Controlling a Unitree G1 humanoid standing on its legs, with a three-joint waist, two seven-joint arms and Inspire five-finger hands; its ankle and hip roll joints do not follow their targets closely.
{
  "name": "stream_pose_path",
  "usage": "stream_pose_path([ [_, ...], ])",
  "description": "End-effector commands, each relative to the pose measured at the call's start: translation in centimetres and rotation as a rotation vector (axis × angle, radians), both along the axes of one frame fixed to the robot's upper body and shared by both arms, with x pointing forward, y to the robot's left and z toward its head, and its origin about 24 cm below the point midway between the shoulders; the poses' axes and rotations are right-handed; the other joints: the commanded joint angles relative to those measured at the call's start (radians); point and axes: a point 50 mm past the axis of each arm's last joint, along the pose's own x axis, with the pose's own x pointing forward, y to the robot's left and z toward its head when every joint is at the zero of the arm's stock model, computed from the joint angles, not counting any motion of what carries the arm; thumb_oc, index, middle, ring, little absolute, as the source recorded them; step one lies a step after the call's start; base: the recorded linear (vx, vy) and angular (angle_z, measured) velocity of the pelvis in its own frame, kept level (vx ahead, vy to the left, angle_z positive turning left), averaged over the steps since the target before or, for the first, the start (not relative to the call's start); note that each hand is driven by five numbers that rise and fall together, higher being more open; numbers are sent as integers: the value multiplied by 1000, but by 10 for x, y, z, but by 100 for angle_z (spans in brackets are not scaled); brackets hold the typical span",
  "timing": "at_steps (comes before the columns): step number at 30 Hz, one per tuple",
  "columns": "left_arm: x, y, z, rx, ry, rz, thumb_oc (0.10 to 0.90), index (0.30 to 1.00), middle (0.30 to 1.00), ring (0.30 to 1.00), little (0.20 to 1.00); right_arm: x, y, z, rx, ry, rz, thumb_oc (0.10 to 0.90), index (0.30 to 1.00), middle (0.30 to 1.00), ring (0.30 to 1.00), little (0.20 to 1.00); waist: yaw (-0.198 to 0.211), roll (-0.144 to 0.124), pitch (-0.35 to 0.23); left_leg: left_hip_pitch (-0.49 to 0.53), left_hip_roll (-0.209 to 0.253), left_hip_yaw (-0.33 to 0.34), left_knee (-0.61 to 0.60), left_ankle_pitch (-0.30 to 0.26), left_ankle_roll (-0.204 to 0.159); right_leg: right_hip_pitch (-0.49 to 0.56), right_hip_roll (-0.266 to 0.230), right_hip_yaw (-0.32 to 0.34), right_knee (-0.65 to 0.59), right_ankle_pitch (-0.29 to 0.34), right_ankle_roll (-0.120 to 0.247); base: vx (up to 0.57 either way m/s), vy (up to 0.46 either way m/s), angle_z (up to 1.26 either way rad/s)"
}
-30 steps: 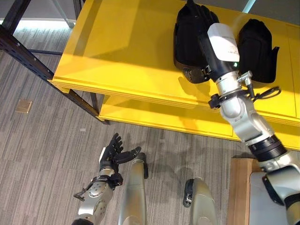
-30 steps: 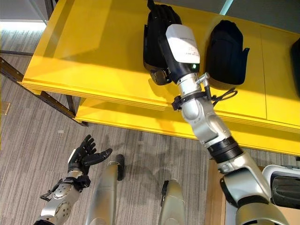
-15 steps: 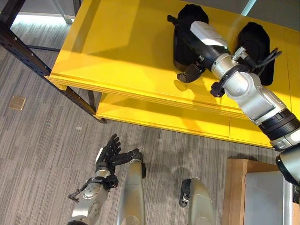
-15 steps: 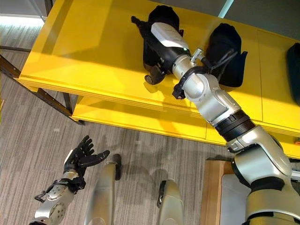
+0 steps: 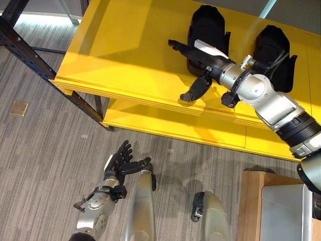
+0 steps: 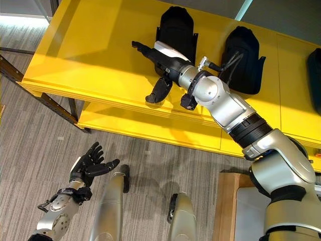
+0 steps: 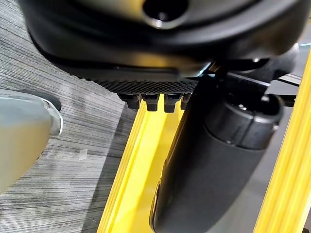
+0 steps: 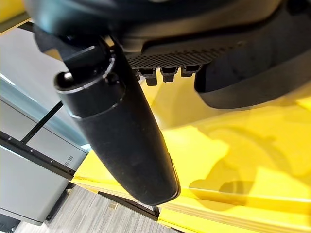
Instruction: Move parts from the plastic box to the shelf.
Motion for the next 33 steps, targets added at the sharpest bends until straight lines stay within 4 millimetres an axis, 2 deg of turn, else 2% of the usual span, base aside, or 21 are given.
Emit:
stream_pose_path([
  [1, 4, -3, 18, 9, -99, -56, 900, 1000, 1000, 1000, 1000, -6, -9, 56, 38, -193, -25, 900, 1000, 1000, 1000, 1000, 15, 1, -78, 41, 91, -68, 45, -94, -64, -25, -3, -9, -84, 128, -46, 0, 0, 0],
  [4, 5, -3, 18, 13, -100, -54, 900, 1000, 1000, 1000, 1000, -6, -17, 62, 13, -244, -70, 900, 1000, 1000, 1000, 1000, 14, 2, -76, 41, 91, -66, 48, -93, -63, -26, -2, -7, -84, 132, -46, 0, 0, 0],
  [8, 5, -3, 18, 14, -97, -49, 900, 1000, 1000, 1000, 1000, -11, -19, 70, -13, -290, -76, 900, 1000, 1000, 1000, 1000, 10, 2, -75, 40, 90, -65, 49, -95, -63, -27, -3, -4, -85, 133, -46, 0, 0, 0],
  [18, 3, -3, 16, 9, -91, -47, 900, 1000, 1000, 1000, 1000, -8, -32, 73, -44, -321, -148, 900, 1000, 1000, 1000, 1000, 2, 4, -73, 40, 92, -61, 42, -90, -63, -32, 0, 1, -92, 137, -45, 0, 0, 0],
  [25, 3, -3, 16, 6, -91, -50, 900, 1000, 1000, 1000, 1000, 2, -38, 69, -38, -298, -208, 900, 1000, 1000, 1000, 1000, 5, 8, -70, 40, 90, -61, 43, -89, -63, -35, 1, 0, -84, 134, -47, 0, 0, 0],
  [26, 3, -3, 16, 4, -92, -50, 900, 1000, 1000, 1000, 1000, 10, -43, 65, -23, -272, -251, 900, 1000, 1000, 1000, 1000, 9, 13, -66, 39, 90, -62, 43, -88, -63, -34, 1, -2, -82, 132, -47, 0, 0, 0],
  [33, 3, -5, 15, -4, -93, -56, 900, 1000, 1000, 1000, 1000, 23, -55, 50, 62, -206, -326, 900, 1000, 1000, 1000, 1000, 22, 27, -54, 37, 82, -66, 45, -86, -61, -32, -2, -6, -78, 130, -44, 10, -3, 0],
])
